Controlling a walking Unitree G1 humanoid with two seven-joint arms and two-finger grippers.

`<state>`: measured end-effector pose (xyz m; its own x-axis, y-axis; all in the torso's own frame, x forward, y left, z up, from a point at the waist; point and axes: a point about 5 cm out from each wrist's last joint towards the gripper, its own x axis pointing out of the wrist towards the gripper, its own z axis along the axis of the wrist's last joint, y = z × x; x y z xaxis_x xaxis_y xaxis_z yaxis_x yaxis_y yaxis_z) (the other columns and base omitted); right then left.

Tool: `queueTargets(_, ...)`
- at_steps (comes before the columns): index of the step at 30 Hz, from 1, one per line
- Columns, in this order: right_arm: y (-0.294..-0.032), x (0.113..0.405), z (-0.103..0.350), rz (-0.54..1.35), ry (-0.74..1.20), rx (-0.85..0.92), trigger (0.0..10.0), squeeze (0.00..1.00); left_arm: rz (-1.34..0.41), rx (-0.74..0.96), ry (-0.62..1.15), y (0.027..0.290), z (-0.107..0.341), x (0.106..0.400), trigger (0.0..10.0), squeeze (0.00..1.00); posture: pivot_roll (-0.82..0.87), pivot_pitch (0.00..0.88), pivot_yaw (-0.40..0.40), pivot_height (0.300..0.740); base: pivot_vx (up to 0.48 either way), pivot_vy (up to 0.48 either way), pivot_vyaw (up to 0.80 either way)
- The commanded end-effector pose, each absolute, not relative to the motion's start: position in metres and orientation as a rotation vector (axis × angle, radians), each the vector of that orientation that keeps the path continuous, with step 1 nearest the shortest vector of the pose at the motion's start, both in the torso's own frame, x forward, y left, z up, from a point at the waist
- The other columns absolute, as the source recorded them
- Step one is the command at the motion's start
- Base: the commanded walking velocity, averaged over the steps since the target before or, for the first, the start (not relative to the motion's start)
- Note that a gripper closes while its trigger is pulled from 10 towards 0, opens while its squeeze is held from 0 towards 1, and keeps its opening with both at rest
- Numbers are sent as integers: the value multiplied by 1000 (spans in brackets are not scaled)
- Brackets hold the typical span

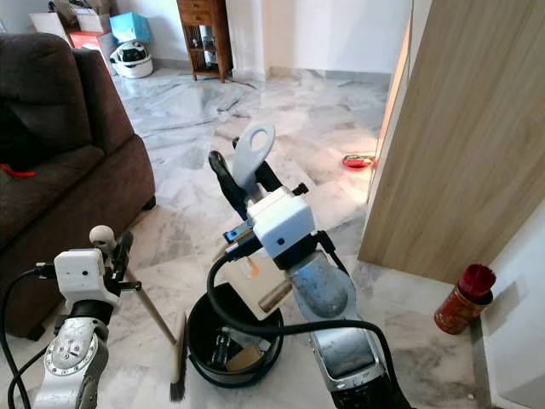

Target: Sweep floor

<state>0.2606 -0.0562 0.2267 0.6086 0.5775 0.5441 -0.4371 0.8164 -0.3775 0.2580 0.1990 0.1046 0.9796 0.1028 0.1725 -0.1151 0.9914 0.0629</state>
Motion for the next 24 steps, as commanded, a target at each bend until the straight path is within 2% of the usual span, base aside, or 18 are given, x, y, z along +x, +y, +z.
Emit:
queueTargets(1,-50,249,243,618,-791,-190,10000,0,109,81,-232,201,116,261,10000,0,91,0,76,740,0,0,0)
queueTargets(8,-49,246,249,583,-766,-41,10000,0,108,80,-234,200,116,261,10000,0,91,0,74,740,0,0,0)
queueTargets(24,-43,243,247,616,-791,-159,10000,0,109,78,-238,200,116,262,10000,0,93,0,71,740,0,0,0)
